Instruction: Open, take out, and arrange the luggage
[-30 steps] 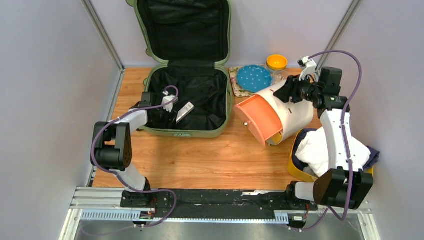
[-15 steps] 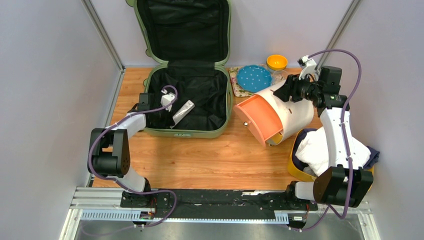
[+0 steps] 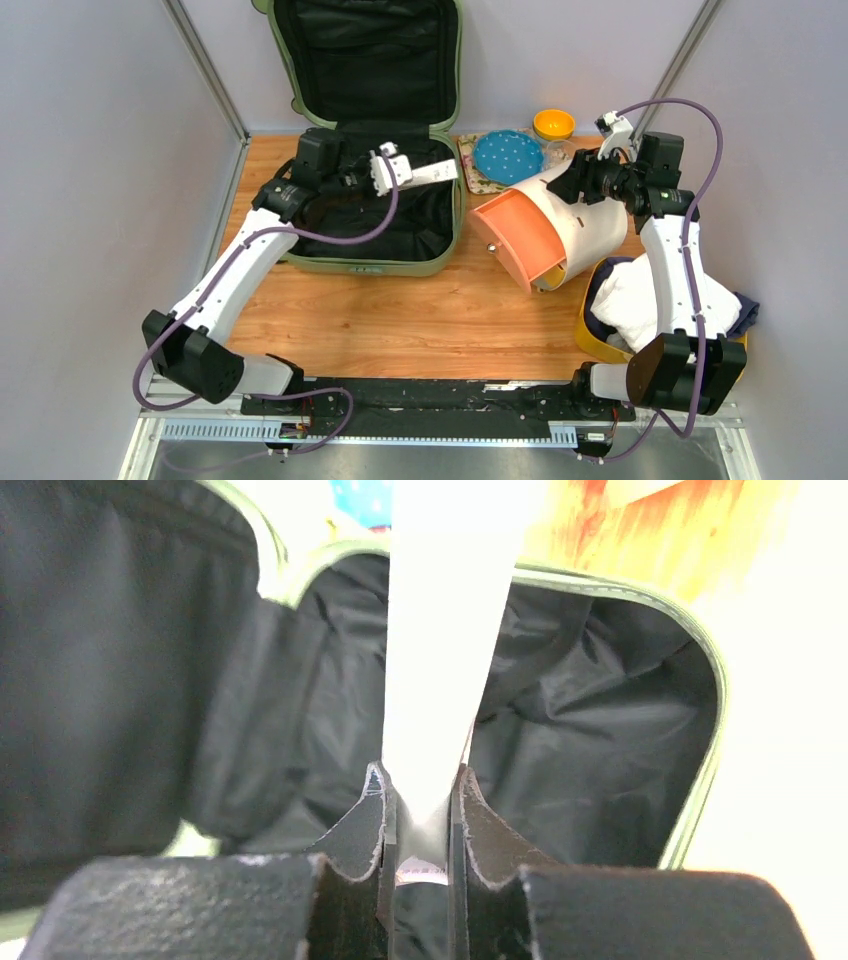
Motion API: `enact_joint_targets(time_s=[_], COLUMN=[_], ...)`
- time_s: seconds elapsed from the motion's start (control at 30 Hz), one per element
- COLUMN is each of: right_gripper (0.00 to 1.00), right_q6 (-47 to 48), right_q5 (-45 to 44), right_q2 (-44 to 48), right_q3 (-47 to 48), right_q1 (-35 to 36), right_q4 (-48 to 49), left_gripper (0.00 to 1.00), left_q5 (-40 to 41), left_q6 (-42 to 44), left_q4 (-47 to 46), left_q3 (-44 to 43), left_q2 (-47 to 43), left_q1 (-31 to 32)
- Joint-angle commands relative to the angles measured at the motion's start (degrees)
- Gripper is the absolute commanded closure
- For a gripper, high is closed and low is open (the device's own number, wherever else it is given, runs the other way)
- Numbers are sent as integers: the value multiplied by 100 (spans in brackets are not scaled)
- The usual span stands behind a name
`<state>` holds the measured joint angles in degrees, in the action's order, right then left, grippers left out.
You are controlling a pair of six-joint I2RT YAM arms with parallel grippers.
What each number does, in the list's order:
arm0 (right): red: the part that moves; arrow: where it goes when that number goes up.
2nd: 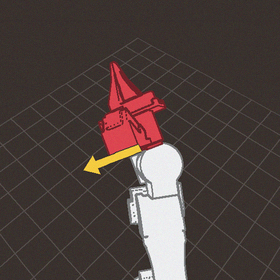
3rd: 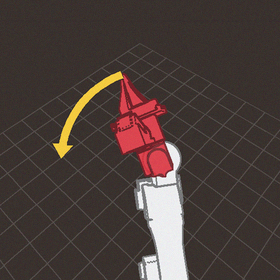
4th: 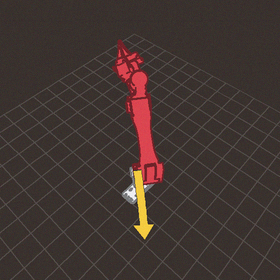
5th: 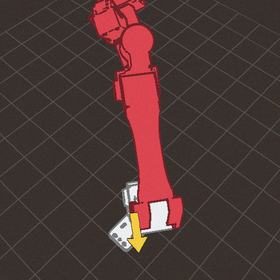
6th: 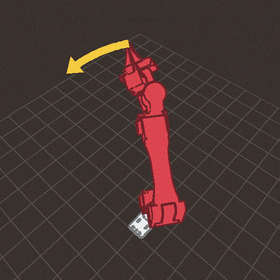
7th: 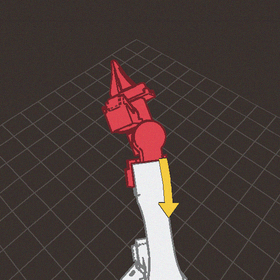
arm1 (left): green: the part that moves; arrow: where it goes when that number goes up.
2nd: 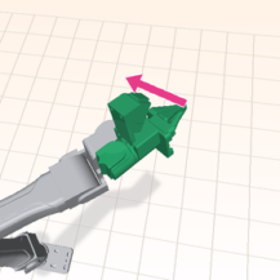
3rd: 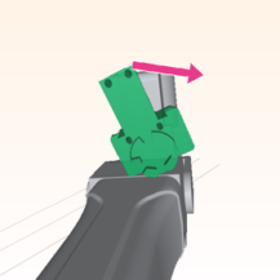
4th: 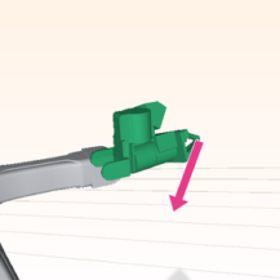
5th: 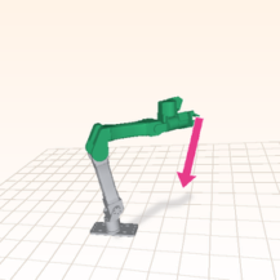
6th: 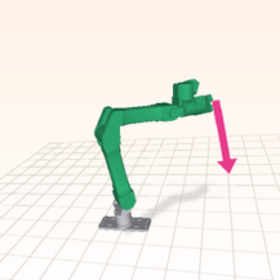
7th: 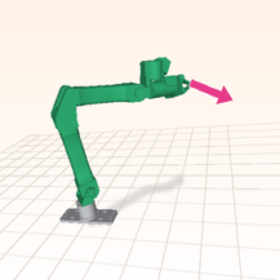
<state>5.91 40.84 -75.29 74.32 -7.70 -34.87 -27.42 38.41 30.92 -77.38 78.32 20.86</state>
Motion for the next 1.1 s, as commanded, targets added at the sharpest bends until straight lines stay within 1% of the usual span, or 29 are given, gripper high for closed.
enact_joint_targets(time_s=[0.0,0.03,0.07,0.1,0.13,0.17,0.2,0.23,0.27,0.37,0.43,0.57,0.73,1.07], right_gripper=[44,44,44,44,44,44,44,44,44,43,43,43,43,43], right_q6=[15,15,7,6,-20,-29,-37,-46,-55,-90,-99,-125,-117,-125], right_q5=[-217,-217,-199,-191,-182,-147,-146,-146,-138,-112,-103,-76,-76,-50], right_q2=[-109,-100,-92,-57,-39,-13,57,75,119,242,312,418,506,638], right_q3=[-146,-138,-120,-111,-94,-85,-85,-85,-85,-76,-76,-93,-155,-260], right_q1=[-3,-12,-3,-12,-12,-12,-12,-3,-3,-12,-12,-12,-12,-12], right_q4=[-1004,-1004,-1039,-1056,-1057,-1065,-1065,-1065,-1074,-1066,-1074,-1065,-1039,-951], left_gripper=[100,100,100,100,100,100,100,100,100,100,100,100,100,100], left_q5=[1184,1404,1893,2133,2353,2695,2733,2994,3232,3558,3752,3893,3858,3665], left_q6=[2554,2827,3325,3548,3759,4135,4304,4480,4804,5281,5430,5537,5695,5625], left_q4=[959,1004,1004,1004,1004,926,864,768,584,302,178,63,-33,-261], left_q3=[-933,-1076,-1181,-1356,-1419,-1455,-1446,-1411,-1376,-1218,-1244,-1524,-1622,-1990], left_q2=[86,226,297,367,490,534,570,613,631,728,868,1167,1387,1967], left_q1=[820,1014,1173,1322,1646,1762,1911,2130,2246,2553,2659,2792,2993,3433])
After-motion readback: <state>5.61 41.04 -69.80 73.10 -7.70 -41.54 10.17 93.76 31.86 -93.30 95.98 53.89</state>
